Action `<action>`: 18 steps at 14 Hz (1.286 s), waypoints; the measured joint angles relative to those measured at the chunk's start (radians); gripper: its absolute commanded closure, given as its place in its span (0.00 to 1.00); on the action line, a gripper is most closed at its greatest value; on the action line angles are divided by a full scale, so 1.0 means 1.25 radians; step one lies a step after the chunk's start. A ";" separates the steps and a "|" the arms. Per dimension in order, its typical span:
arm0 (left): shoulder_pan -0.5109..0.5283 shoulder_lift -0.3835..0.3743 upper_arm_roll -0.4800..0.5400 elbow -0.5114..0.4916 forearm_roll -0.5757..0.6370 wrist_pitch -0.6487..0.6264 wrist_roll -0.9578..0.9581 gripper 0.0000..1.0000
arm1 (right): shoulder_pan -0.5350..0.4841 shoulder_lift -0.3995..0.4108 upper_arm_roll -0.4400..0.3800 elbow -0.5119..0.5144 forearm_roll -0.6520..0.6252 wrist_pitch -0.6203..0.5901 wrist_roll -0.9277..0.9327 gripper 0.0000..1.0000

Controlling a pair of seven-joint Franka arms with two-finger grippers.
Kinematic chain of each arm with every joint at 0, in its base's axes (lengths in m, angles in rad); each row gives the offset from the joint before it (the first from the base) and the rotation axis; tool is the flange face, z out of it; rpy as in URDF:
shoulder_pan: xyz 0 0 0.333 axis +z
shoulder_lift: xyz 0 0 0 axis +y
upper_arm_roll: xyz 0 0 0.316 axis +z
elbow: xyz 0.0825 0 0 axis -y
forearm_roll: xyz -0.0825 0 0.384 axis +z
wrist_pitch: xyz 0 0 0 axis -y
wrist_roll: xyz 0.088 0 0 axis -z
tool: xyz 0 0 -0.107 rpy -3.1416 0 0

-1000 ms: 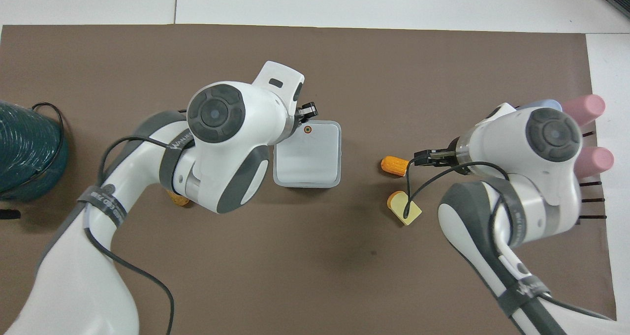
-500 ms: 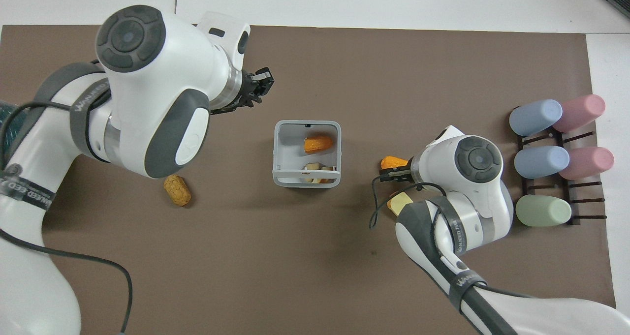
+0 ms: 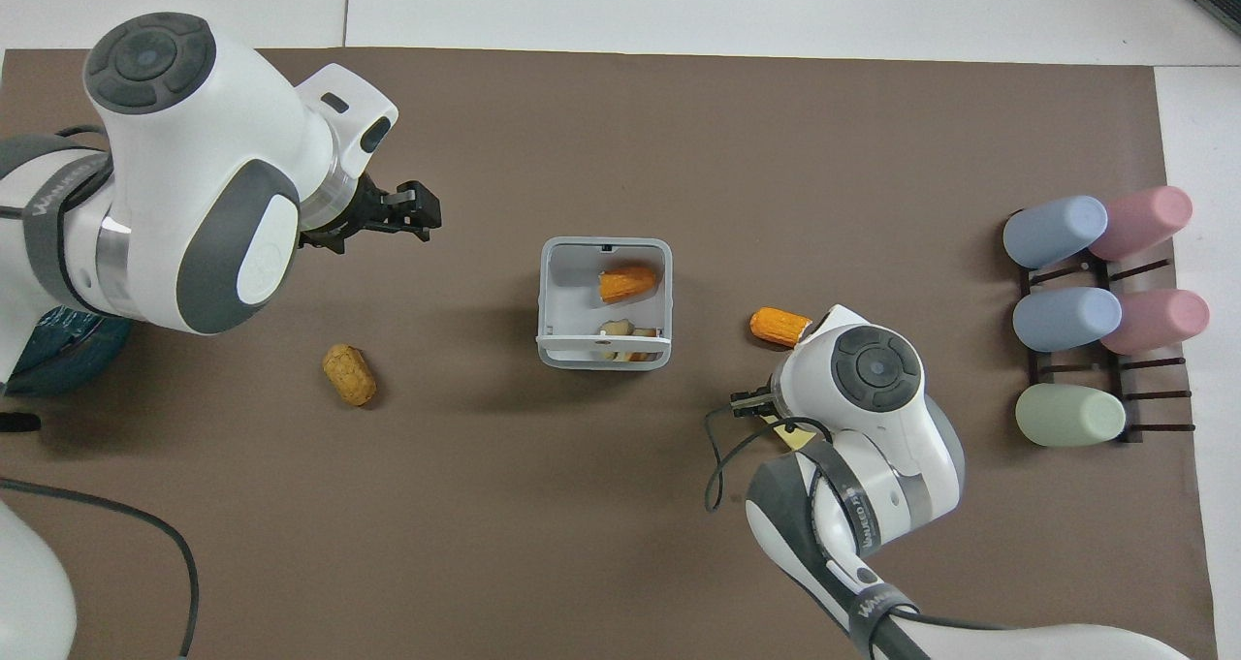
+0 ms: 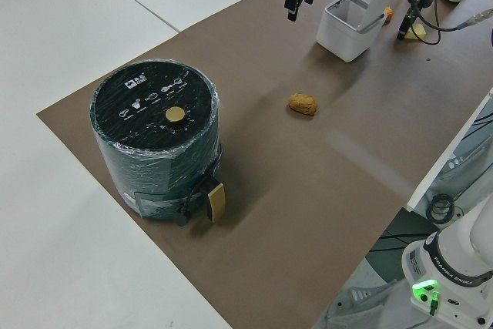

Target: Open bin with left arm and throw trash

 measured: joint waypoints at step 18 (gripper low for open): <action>0.075 -0.184 0.002 -0.538 0.041 0.399 0.022 0.10 | -0.069 0.057 -0.005 0.354 0.259 -0.014 0.176 1.00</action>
